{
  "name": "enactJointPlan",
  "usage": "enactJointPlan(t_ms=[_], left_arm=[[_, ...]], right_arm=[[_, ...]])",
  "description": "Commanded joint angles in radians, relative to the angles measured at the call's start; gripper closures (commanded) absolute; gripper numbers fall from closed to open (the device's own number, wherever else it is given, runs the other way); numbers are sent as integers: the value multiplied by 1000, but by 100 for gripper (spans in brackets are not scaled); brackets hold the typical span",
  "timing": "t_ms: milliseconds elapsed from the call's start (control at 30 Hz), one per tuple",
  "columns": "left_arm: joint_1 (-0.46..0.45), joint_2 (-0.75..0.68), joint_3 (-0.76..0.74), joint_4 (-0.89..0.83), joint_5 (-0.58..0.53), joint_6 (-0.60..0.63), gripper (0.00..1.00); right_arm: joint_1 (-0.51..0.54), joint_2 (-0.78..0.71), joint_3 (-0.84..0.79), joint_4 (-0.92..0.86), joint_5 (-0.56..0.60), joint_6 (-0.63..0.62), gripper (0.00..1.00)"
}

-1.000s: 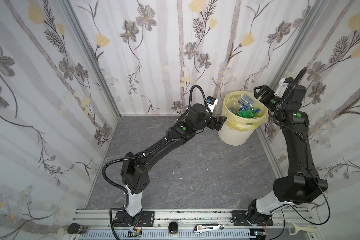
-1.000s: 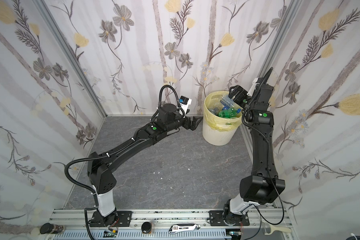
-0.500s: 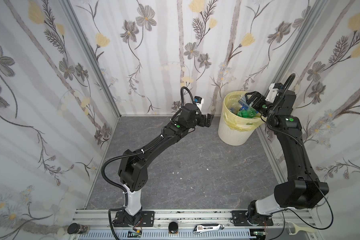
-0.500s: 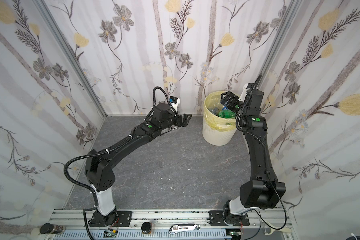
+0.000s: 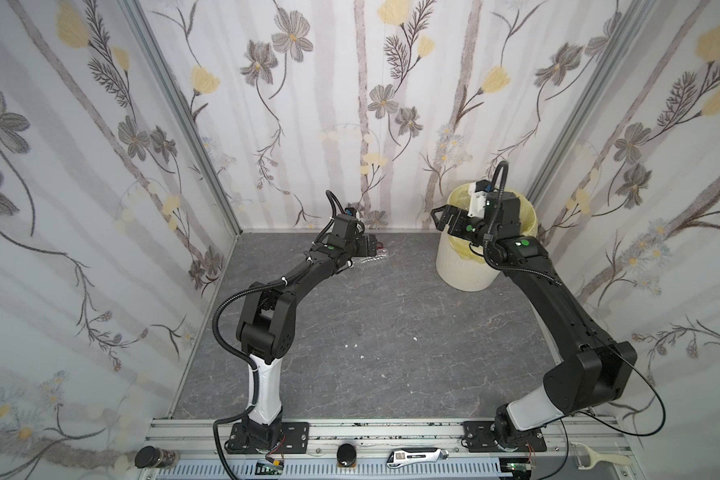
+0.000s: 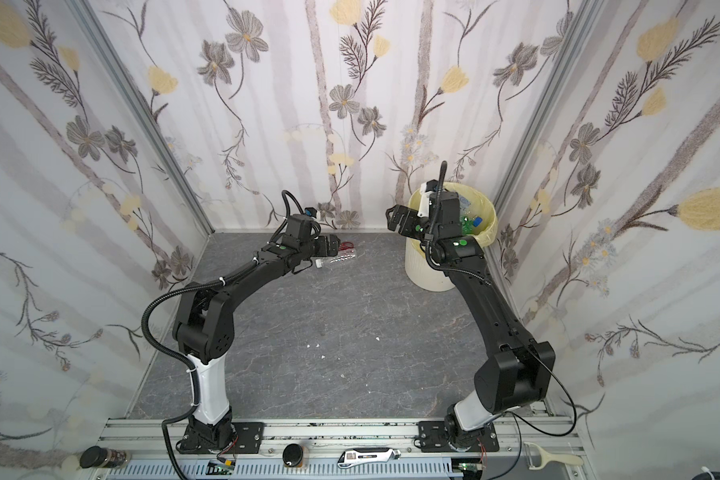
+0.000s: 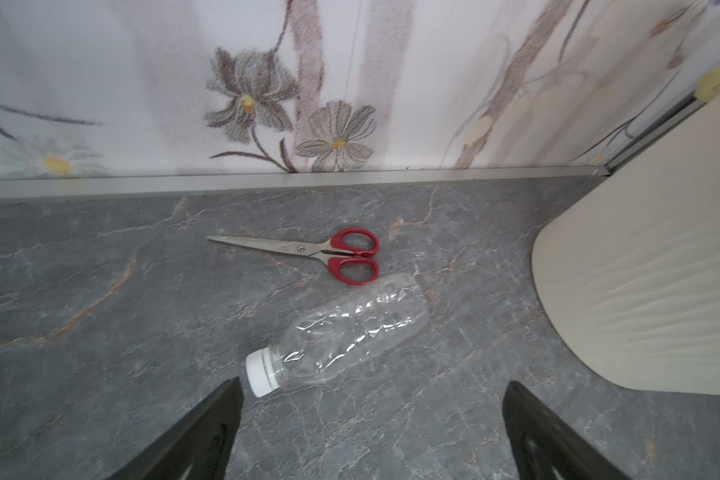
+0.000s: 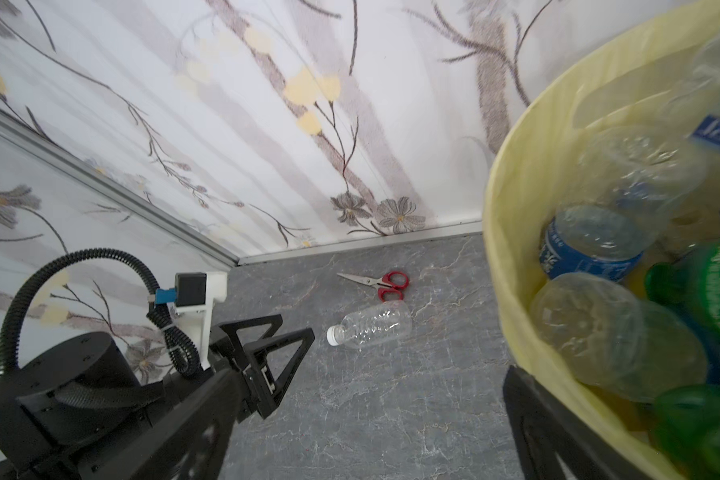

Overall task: Throw the plastic bottles in the bin
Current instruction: 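Lower both grippers toward the white-capped clear bottle beside the scissors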

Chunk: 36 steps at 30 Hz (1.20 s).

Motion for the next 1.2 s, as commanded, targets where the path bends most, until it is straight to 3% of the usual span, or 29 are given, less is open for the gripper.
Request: enactJointPlan(t_ms=[0,233,533,1167], left_arm=[[22,26,-2,-11,13,-15,0],[62,104,35,-17,66,1,0],[63,194,94,-54,104,108,0],[54,336,208,-63,122,155,0]], right_arm=[[61,53,-4,19,69,-32,0],[164,231,39,0,65,-43,0],[200,385,66,-23,57,-64,0],[196,355,-7,-14,28,-62,0]])
